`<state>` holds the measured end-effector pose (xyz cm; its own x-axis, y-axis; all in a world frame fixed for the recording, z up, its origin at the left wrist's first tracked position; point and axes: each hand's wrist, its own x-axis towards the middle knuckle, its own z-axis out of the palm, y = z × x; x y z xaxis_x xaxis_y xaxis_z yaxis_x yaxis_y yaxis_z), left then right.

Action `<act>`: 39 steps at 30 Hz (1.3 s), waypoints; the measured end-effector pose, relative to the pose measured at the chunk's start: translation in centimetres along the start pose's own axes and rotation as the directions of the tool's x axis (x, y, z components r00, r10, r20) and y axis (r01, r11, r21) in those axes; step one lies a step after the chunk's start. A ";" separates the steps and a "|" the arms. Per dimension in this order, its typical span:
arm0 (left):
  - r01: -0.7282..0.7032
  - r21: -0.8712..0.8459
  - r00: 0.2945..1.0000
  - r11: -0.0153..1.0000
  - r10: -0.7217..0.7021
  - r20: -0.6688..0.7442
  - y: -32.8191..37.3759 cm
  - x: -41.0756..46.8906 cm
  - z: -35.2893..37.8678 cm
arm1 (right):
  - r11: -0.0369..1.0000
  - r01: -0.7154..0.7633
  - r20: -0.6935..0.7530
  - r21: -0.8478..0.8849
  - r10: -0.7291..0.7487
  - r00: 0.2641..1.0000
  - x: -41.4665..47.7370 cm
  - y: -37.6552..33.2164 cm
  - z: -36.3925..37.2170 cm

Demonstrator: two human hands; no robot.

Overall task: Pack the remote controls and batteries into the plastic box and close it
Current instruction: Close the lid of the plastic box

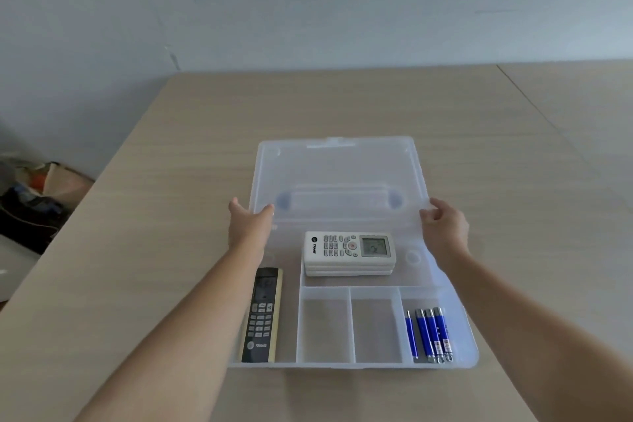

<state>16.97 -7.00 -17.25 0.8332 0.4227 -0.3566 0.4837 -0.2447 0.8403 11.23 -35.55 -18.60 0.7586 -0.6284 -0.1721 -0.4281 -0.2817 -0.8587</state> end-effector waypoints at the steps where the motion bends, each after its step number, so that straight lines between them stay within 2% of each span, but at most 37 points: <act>1: 0.007 -0.083 1.000 0.997 -0.005 0.029 0.2 0.1 -0.3 | 1.000 0.018 -0.007 0.021 -0.018 1.000 -0.2 -0.1 -0.1; 3: -0.016 -0.175 0.997 0.984 0.030 0.078 1.0 0.2 -1.2 | 0.996 0.048 -0.027 0.076 -0.046 0.999 -0.4 -0.7 -0.6; 6: -0.218 -0.110 0.974 0.970 0.223 0.043 4.4 -0.4 -2.6 | 0.985 0.148 -0.051 0.088 -0.144 0.988 -0.3 -3.0 -1.6; 11: -0.533 -0.078 0.846 0.843 0.532 -0.028 10.7 -3.5 -5.5 | 0.920 0.386 -0.102 0.061 -0.379 0.920 -0.9 -9.1 -4.8; 14: -0.690 0.219 0.716 0.690 0.695 0.062 11.1 -5.7 -7.6 | 0.848 0.528 -0.085 0.049 -0.523 0.848 -3.0 -11.0 -7.2; 16: -0.728 0.461 0.618 0.507 0.776 0.124 10.7 -7.0 -8.5 | 0.786 0.609 -0.011 -0.111 -0.614 0.790 -3.9 -11.2 -8.3; 17: -0.733 0.520 0.586 0.440 0.796 0.153 10.3 -8.1 -8.9 | 0.732 0.647 0.033 -0.215 -0.656 0.754 -4.9 -11.2 -9.0; 18: -0.743 0.537 0.569 0.400 0.800 0.191 9.9 -9.3 -9.3 | 0.671 0.676 0.081 -0.304 -0.689 0.720 -6.1 -11.2 -9.6; 20: -0.761 0.517 0.589 0.392 0.752 0.297 9.1 -11.7 -10.0 | 0.533 0.735 0.204 -0.420 -0.734 0.648 -8.7 -11.1 -10.6; 21: -0.769 0.508 0.601 0.389 0.709 0.367 8.5 -13.0 -10.4 | 0.462 0.762 0.293 -0.454 -0.730 0.617 -10.4 -10.9 -10.9; 23: -0.787 0.530 0.590 0.315 0.635 0.499 6.6 -15.3 -10.9 | 0.371 0.791 0.449 -0.486 -0.671 0.590 -13.4 -9.7 -11.1; 28: -0.780 0.618 0.559 0.096 0.550 0.620 0.1 -18.7 -10.9 | 0.288 0.779 0.585 -0.557 -0.529 0.614 -18.1 -3.7 -10.5; 30: -0.770 0.636 0.562 0.051 0.525 0.639 -2.3 -19.1 -10.4 | 0.248 0.772 0.610 -0.586 -0.492 0.621 -18.8 -1.1 -9.6; 33: -0.754 0.654 0.613 0.064 0.427 0.665 -5.6 -19.2 -9.6 | 0.203 0.771 0.654 -0.603 -0.429 0.624 -19.6 2.3 -8.4; 35: -0.754 0.649 0.633 0.104 0.380 0.674 -7.2 -19.2 -9.0 | 0.220 0.766 0.660 -0.604 -0.401 0.636 -20.1 3.8 -7.9; 39: -0.761 0.629 0.628 0.157 0.418 0.656 -9.1 -19.4 -8.8 | 0.289 0.756 0.614 -0.587 -0.449 0.648 -21.6 5.0 -7.2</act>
<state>-5.95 -5.32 -14.45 0.9014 -0.4094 -0.1411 -0.3900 -0.9091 0.1465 -10.83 -28.66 -15.74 0.9861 0.1647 -0.0222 0.1619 -0.9823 -0.0945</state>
